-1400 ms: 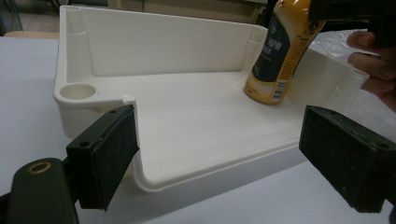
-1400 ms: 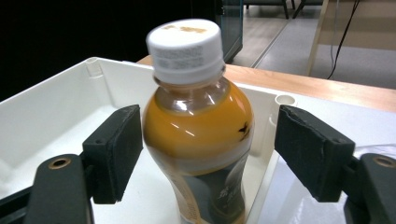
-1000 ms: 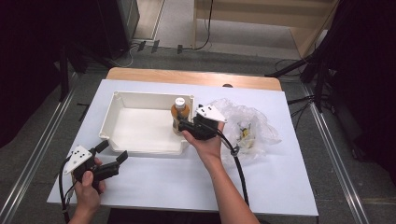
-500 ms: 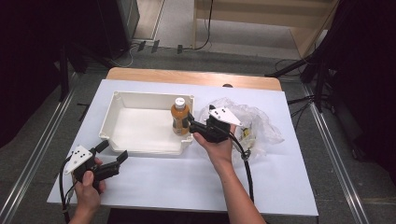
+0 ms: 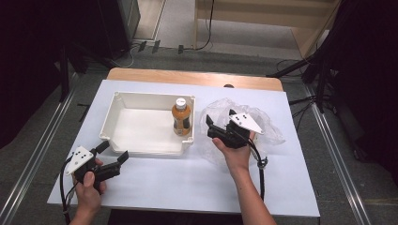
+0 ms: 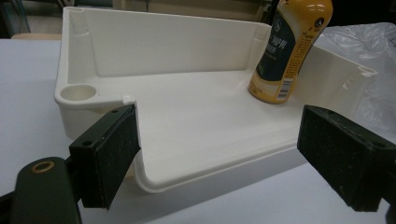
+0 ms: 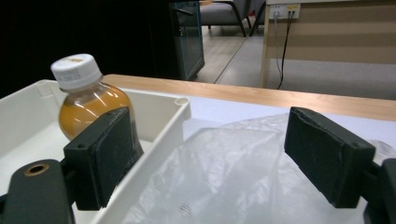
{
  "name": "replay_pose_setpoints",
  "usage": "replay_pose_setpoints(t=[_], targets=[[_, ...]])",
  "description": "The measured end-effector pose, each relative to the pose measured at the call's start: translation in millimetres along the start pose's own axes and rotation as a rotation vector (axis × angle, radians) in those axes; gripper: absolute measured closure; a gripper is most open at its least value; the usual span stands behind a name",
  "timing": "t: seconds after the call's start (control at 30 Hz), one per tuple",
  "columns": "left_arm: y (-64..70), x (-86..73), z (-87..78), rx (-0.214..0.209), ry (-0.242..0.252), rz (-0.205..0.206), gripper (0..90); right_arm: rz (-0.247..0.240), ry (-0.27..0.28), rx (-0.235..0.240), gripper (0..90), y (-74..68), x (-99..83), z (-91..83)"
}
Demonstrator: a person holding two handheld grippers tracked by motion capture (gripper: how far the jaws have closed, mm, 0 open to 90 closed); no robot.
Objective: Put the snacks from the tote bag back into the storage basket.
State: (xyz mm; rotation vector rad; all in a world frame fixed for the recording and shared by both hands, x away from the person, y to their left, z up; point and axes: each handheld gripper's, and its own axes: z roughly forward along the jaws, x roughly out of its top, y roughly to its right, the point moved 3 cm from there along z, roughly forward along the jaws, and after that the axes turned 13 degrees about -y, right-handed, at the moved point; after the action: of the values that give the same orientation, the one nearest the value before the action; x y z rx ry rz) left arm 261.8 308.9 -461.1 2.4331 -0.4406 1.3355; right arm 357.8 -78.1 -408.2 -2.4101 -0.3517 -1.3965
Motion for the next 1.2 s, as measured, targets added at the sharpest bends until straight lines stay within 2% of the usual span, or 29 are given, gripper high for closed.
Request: replay_pose_setpoints(t=[0.47, 0.6, 0.83, 1.2], targets=[[0.7, -0.2, 0.3, 0.01, 0.0, 0.003, 13.1, 0.015, -0.002, -0.042, 16.3, 30.4, -12.4, -22.3], [0.8, -0.2, 0.1, 0.014, 0.002, 0.005, 13.1, 0.014, 0.007, -0.019, 15.8, 38.3, -18.1, -29.3], [1.0, -0.2, 0.1, 0.017, 0.003, 0.004, 13.1, 0.028, 0.004, -0.029, 15.8, 52.4, -26.3, -40.4], [0.6, -0.5, -0.4, 0.024, 0.001, 0.0, 13.1, 0.041, -0.002, -0.066, 14.9, 75.5, -45.1, -55.8]])
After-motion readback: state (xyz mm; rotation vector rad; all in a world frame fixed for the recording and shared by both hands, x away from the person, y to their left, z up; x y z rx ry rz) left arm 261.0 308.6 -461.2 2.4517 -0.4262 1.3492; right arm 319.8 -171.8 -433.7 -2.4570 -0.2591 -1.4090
